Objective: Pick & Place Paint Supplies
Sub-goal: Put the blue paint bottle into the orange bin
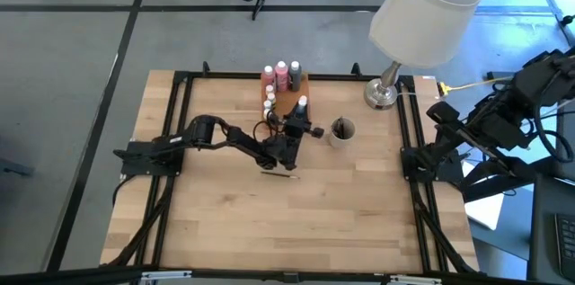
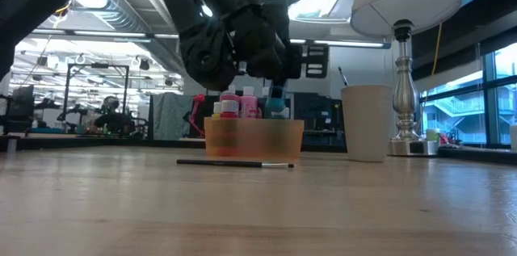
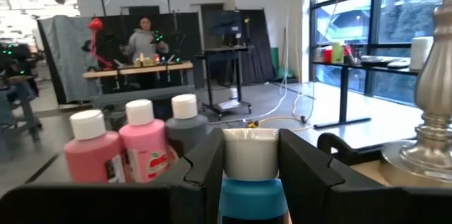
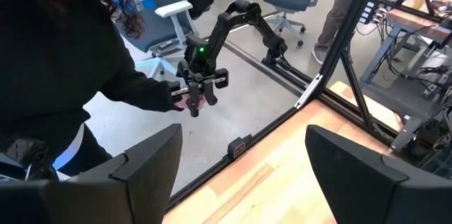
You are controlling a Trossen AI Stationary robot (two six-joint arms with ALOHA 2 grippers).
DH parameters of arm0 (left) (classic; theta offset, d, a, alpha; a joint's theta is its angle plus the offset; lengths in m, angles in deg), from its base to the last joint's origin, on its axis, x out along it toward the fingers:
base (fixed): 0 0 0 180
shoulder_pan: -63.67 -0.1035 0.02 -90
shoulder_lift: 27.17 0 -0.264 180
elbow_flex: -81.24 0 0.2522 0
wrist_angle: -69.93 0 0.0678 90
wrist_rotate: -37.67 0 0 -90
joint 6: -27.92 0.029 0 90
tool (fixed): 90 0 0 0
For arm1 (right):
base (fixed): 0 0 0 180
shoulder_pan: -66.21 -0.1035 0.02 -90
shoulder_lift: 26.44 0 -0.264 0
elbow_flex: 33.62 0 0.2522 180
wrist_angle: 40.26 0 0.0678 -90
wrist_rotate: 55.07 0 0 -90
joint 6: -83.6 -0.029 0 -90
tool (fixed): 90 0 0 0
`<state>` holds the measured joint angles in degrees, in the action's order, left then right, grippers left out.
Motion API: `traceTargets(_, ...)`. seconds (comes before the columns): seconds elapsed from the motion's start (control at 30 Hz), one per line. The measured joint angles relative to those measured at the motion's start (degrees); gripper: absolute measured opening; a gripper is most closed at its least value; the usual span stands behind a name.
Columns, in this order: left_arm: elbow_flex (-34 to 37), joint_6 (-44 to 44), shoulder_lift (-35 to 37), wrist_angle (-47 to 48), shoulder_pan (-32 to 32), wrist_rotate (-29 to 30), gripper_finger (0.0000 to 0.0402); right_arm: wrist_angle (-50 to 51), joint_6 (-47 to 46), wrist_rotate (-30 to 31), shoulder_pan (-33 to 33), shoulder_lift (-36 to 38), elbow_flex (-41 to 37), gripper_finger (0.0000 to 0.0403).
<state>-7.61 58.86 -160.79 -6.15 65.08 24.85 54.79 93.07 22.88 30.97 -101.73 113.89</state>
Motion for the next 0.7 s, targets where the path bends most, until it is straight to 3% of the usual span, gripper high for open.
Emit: traceTargets(0.7,4.6,-3.9,0.1,0.0,-0.4,0.1,0.0108,0.9,0.3,2.0,0.0,-0.1,0.0,0.0305)
